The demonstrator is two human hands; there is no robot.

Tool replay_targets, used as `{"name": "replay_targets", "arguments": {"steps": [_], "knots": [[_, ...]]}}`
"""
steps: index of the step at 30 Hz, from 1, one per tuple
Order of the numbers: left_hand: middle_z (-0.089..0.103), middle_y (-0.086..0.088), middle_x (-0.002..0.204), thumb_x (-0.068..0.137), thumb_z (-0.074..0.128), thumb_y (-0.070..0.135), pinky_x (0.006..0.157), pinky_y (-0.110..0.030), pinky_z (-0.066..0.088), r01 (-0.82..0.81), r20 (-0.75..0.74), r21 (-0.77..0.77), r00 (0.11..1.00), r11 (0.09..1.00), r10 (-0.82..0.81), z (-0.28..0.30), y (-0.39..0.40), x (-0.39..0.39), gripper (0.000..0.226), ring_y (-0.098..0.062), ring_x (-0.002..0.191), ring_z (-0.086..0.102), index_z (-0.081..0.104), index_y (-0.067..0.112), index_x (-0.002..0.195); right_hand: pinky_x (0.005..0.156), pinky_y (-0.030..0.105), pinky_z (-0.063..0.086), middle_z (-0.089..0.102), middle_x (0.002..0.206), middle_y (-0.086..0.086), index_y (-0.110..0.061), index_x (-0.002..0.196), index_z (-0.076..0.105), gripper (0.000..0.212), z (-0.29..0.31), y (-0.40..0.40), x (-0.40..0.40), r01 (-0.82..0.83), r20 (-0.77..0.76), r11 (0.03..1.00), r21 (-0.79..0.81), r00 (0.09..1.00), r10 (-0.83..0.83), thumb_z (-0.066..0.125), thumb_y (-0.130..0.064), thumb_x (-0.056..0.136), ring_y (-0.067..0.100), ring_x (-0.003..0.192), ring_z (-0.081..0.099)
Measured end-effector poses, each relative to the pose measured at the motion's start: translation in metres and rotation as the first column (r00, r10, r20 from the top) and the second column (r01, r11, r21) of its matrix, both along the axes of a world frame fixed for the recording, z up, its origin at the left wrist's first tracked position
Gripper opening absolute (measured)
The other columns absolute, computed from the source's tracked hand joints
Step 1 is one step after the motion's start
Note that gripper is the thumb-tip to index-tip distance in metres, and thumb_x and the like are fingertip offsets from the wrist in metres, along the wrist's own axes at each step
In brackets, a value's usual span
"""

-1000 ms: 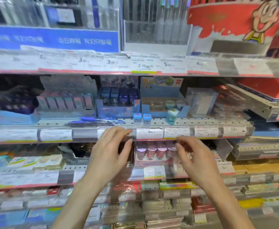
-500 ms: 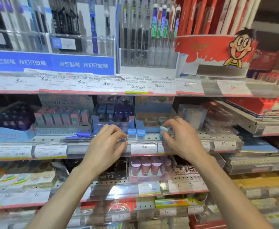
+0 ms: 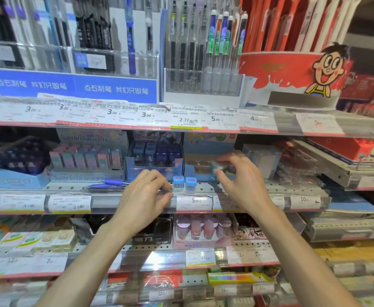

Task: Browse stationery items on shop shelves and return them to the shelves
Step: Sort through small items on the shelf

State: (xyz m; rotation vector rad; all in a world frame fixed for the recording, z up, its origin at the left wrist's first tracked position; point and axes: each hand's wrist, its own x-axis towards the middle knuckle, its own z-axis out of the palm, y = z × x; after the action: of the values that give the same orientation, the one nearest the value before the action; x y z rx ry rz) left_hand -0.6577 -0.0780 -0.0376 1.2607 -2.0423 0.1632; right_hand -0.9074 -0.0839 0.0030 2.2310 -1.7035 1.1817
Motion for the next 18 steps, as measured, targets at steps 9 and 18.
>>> {"name": "replay_targets", "arguments": {"steps": [9,18], "knots": [[0.055,0.016,0.088,0.083,0.073,0.030,0.073,-0.025,0.039,0.006,-0.026,0.018,1.000,1.000,-0.005,-0.001,-0.003,0.001,0.012,-0.006,0.090,0.046,0.065,0.023,0.086,0.092,0.037,0.050,0.067,0.108,-0.003,-0.021,0.108,0.068,0.020,0.005,-0.038,0.012,-0.004,-0.089,1.000,0.016,0.996,0.006,0.069,-0.024,0.089,0.019,0.102,0.062],[0.056,0.016,0.089,0.083,0.073,0.032,0.073,-0.023,0.038,0.003,-0.026,0.018,1.000,1.000,-0.002,-0.003,-0.004,0.002,0.012,-0.007,0.091,0.047,0.064,0.025,0.087,0.081,0.034,0.047,0.071,0.095,0.004,-0.016,0.093,0.072,0.022,0.001,-0.052,0.014,0.089,-0.154,0.993,-0.073,0.983,-0.100,0.077,-0.035,0.082,0.027,0.095,0.061]]}}
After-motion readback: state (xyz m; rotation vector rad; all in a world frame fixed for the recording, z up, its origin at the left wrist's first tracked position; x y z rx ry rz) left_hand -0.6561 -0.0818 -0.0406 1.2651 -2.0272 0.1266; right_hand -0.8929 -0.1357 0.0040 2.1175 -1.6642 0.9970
